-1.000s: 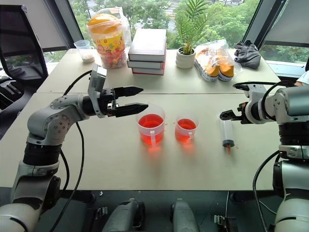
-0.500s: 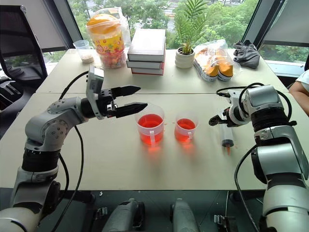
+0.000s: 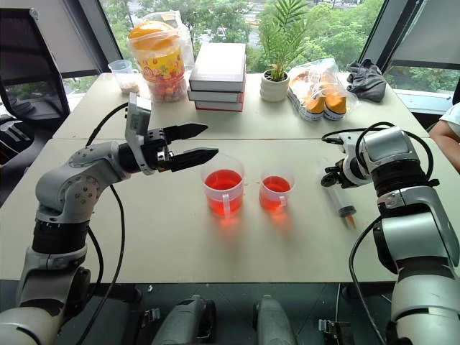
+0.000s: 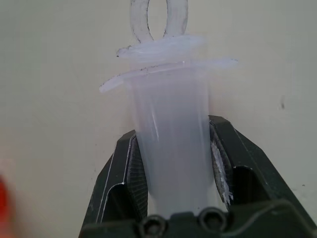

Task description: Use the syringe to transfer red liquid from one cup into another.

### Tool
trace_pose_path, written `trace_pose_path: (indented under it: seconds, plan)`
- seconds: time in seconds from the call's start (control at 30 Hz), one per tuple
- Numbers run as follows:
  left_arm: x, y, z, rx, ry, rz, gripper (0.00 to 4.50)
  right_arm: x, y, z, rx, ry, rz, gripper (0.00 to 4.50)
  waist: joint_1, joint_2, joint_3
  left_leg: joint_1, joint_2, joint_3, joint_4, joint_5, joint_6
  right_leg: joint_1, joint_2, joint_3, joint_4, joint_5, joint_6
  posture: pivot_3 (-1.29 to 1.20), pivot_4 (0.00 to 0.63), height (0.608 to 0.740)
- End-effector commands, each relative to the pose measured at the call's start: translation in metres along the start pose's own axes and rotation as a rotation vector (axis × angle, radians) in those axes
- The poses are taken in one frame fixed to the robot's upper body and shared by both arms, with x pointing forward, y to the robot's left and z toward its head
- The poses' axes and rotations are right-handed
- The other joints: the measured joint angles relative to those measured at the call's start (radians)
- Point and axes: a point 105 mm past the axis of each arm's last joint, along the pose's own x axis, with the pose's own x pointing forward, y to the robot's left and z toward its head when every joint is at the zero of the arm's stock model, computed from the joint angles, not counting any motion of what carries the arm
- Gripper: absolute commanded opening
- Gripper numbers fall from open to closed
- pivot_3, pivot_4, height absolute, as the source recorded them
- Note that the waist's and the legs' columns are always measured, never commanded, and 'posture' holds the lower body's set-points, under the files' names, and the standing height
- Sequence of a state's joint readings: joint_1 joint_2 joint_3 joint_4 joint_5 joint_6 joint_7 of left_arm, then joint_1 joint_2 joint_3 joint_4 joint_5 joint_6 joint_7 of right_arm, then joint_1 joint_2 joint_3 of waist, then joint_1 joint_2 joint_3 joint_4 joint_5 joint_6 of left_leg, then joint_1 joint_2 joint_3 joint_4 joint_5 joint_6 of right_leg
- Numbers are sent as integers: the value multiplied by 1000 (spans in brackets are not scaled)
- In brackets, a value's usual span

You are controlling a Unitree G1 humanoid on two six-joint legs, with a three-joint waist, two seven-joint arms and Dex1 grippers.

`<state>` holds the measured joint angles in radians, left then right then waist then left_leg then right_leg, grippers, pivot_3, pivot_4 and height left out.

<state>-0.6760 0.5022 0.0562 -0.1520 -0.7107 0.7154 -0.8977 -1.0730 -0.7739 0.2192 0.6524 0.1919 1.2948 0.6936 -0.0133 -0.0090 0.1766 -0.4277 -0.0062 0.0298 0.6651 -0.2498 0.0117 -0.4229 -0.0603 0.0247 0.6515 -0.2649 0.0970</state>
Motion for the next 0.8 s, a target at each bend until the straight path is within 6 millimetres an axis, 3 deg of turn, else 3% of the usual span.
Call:
trace_pose_path:
  seconds: [0.03, 0.1, 0.2, 0.33, 0.43, 0.6, 0.7, 0.8]
  plan:
    - [-3, -1, 16, 48, -27, -13, 4500, -57, 13, 69, -110, -420, 39, 1383, -1, 0, 0, 0, 0, 0, 0, 0, 0, 0, 0, 0, 0, 0, 0, 0, 150, 740]
    - [-5, 1, 17, 50, -21, -14, 4500, -82, 22, 89, -148, -603, 55, 1383, 0, 0, 0, 0, 0, 0, -1, 0, 0, -1, 0, 0, 0, 0, 0, 0, 150, 740]
    - [-6, 4, 20, 56, -12, -19, 4500, -133, 52, 117, -117, -942, 223, 1383, -1, 0, 0, 0, 1, 0, -2, 0, 0, -1, 1, 0, 0, 0, 0, 0, 150, 740]
    - [-8, 9, 26, 64, -7, -24, 4500, -172, 98, 118, -172, -1190, 447, 1383, 0, 0, 0, 0, 1, 0, -2, 0, 0, -1, 0, 0, 1, 0, 0, 0, 150, 740]
    - [-9, 12, 32, 71, -1, -32, 4500, -191, 139, 105, -252, -1316, 657, 1383, 0, 0, 0, 0, 1, -1, -2, 0, 0, -1, 0, 0, 1, 0, 0, 0, 150, 740]
    - [-10, 14, 42, 81, 14, -59, 4500, -181, 186, 81, -347, -1359, 882, 1383, -1, 0, 0, 0, 0, -1, -1, 0, 0, 0, 0, -1, 0, 0, 0, 0, 150, 740]
    - [-11, 14, 50, 87, 28, -76, 4500, -145, 211, 55, -406, -1283, 973, 1383, 0, -1, -1, 0, 0, -1, -1, 0, 0, 0, 0, -1, 1, 0, 0, 0, 150, 740]
    - [-13, 15, 55, 93, 43, -79, 4500, -119, 221, 40, -434, -1240, 984, 1383, -3, 0, 0, 0, 0, -1, -1, 0, 0, 0, 1, -1, 1, 0, 0, 0, 150, 740]
